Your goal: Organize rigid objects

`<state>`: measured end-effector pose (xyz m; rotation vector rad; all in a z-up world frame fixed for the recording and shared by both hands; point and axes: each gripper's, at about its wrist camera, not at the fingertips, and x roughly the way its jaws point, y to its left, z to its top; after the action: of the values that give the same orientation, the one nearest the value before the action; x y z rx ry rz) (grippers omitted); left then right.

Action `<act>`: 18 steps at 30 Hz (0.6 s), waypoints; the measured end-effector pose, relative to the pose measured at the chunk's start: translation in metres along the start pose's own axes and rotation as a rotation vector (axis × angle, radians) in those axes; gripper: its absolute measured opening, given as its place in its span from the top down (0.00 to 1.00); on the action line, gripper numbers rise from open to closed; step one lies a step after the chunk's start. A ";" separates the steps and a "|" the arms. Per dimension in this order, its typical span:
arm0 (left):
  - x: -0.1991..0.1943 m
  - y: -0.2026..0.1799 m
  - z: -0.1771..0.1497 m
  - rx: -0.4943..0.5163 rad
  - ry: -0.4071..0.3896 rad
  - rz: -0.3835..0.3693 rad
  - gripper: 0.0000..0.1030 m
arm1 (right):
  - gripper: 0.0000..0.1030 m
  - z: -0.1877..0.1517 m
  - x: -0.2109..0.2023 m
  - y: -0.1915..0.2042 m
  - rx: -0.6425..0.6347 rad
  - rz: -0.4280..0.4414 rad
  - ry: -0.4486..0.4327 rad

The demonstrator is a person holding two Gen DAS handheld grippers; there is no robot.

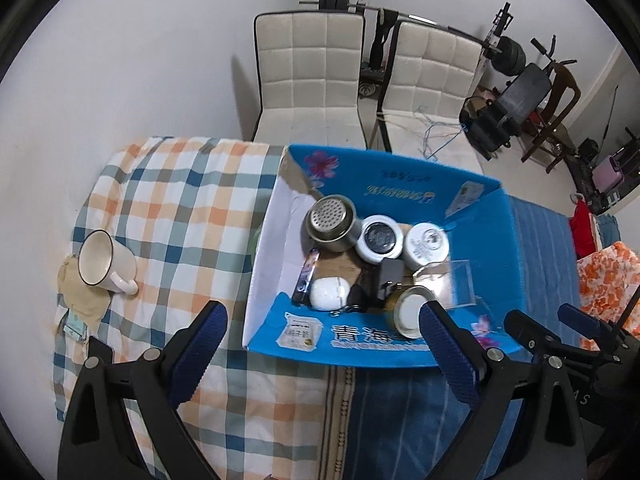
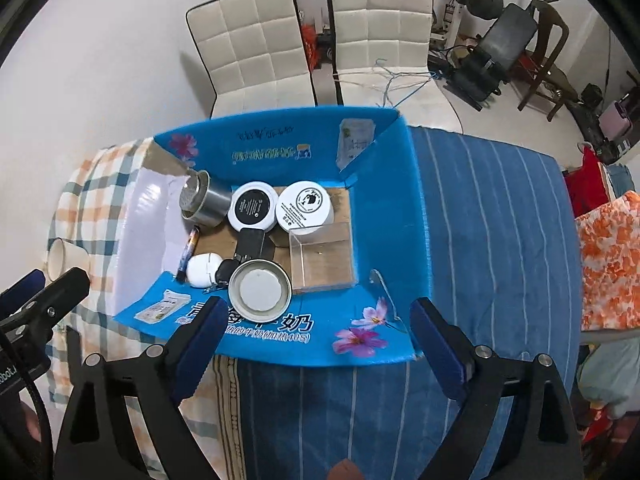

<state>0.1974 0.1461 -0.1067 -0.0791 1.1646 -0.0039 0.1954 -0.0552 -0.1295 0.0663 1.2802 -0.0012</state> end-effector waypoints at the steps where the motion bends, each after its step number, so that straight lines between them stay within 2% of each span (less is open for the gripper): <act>1: -0.009 -0.002 0.000 0.002 -0.008 -0.003 0.05 | 0.08 -0.002 -0.012 -0.002 0.002 0.007 -0.008; 10: -0.101 -0.024 -0.009 0.030 -0.121 -0.025 0.05 | 0.04 -0.023 -0.135 -0.009 0.005 0.015 -0.175; 13: -0.121 -0.028 -0.012 0.040 -0.146 -0.017 0.05 | 0.03 -0.030 -0.163 -0.008 -0.011 -0.012 -0.213; 18: -0.140 -0.029 -0.019 0.041 -0.176 -0.005 0.05 | 0.03 -0.042 -0.188 -0.009 -0.016 -0.013 -0.226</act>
<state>0.1259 0.1218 0.0163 -0.0455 0.9880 -0.0245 0.1014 -0.0693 0.0382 0.0424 1.0551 -0.0095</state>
